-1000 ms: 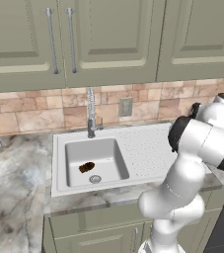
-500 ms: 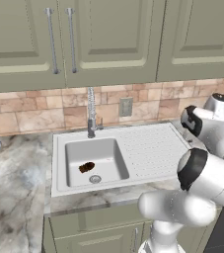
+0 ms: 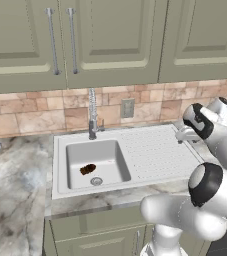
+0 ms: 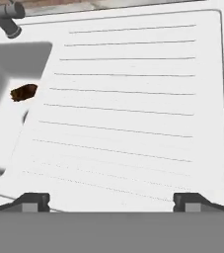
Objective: Dump the sweet potato from the pot into the sink. Then turn on the water and wash the sweet potato. Then turn off the water and put the sweet potato back in the pot.
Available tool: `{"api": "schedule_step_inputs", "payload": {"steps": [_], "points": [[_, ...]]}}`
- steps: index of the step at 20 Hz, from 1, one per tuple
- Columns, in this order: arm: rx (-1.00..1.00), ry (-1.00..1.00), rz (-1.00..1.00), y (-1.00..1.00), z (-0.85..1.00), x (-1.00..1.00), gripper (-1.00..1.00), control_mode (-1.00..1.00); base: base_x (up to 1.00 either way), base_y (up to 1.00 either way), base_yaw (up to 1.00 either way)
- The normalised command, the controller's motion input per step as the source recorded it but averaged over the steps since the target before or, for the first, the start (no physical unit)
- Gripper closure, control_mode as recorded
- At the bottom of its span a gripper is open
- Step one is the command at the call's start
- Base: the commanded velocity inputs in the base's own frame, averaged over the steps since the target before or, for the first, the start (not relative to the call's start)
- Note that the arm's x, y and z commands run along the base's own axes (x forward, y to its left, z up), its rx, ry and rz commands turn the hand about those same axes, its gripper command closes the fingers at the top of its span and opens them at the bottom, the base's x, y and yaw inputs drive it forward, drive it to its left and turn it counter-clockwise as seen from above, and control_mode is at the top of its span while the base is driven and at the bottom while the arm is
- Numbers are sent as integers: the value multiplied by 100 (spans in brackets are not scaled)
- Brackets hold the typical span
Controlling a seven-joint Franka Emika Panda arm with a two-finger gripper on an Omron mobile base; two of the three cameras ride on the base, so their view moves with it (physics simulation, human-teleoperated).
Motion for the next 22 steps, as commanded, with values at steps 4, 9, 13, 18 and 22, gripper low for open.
{"api": "schedule_step_inputs", "payload": {"steps": [4, 9, 13, 18, 22], "points": [[21, -10, 10, 55, 0, 3, -100, -100, 0, 0, 0], [12, -29, 11, 55, 0, 0, -100, -100, 0, 0, 0], [4, -42, 8, 50, 0, 0, -100, -100, 0, 0, 0], [0, -37, 6, 42, 0, 17, -100, -100, 0, 0, 0], [0, -23, 8, 22, 0, 61, -100, -100, 0, 0, 0]]}}
